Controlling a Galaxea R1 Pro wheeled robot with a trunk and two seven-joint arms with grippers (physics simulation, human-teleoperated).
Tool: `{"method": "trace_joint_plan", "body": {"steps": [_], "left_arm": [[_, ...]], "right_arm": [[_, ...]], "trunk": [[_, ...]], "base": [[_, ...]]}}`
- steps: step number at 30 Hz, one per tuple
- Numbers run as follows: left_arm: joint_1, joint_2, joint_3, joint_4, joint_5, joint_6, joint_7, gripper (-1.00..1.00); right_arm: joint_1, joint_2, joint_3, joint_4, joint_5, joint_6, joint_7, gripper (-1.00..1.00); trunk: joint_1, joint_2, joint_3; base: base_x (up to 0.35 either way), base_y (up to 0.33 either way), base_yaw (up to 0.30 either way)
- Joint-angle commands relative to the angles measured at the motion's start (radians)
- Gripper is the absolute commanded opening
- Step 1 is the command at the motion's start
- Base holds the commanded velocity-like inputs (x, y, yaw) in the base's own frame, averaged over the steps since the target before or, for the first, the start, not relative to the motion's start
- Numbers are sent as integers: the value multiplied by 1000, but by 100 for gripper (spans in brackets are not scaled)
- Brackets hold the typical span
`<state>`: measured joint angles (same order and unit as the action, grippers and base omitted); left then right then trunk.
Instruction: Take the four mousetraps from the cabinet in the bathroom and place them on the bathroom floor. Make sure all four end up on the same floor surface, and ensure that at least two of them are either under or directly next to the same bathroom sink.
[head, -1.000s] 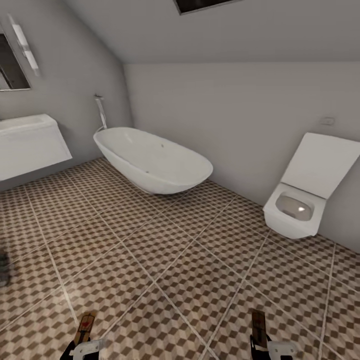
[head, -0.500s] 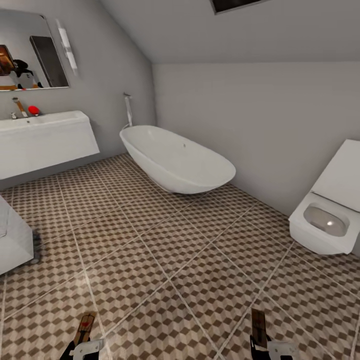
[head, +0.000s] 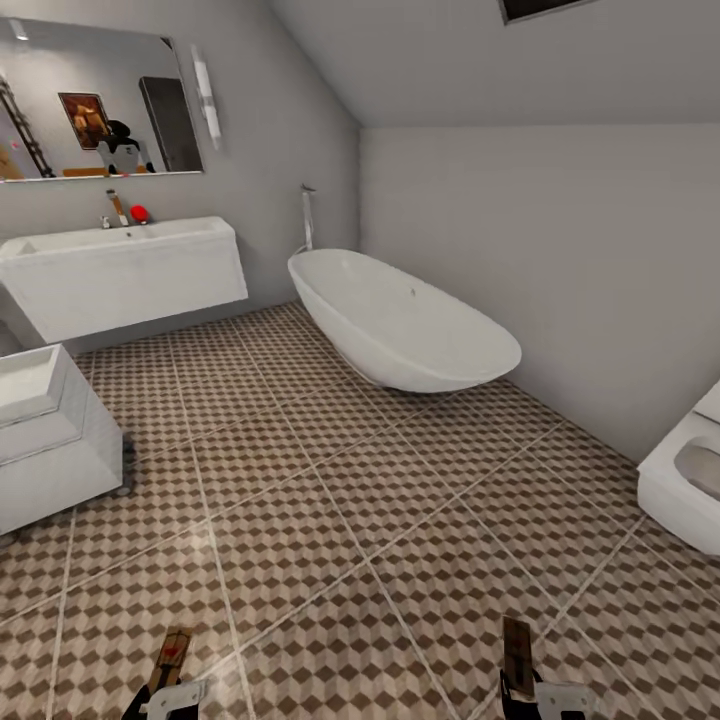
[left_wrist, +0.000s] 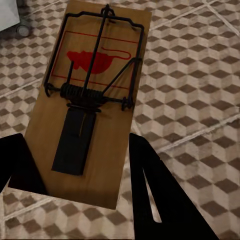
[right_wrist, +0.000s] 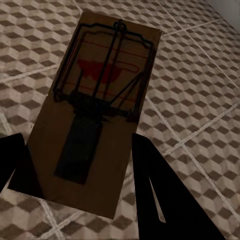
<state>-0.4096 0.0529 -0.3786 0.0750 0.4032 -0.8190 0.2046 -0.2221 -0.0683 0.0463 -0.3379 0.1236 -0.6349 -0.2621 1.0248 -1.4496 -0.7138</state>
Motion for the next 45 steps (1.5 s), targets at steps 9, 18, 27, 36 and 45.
{"method": "trace_joint_plan", "body": {"steps": [9,18,27,36,45], "left_arm": [[-1,-1,-8,3,-1,10,9,-100],[-1,-1,-8,3,-1,11,9,-100],[-1,-1,-8,3,-1,11,9,-100],[-1,-1,-8,3,-1,11,9,-100],[-1,-1,-8,3,-1,11,9,-100]], "right_arm": [[0,-1,5,0,4,-2,-5,-100],[0,-1,5,0,4,-3,-5,-100],[0,2,4,0,4,-3,-5,-100],[0,3,4,0,4,-5,-4,-100],[0,3,5,0,5,-6,-5,-100]], "trunk": [[0,0,-1],[0,0,-1],[0,0,-1],[0,0,-1],[0,0,-2]], "base": [[200,0,286],[328,0,286],[332,0,286],[332,0,247],[332,0,16]]}}
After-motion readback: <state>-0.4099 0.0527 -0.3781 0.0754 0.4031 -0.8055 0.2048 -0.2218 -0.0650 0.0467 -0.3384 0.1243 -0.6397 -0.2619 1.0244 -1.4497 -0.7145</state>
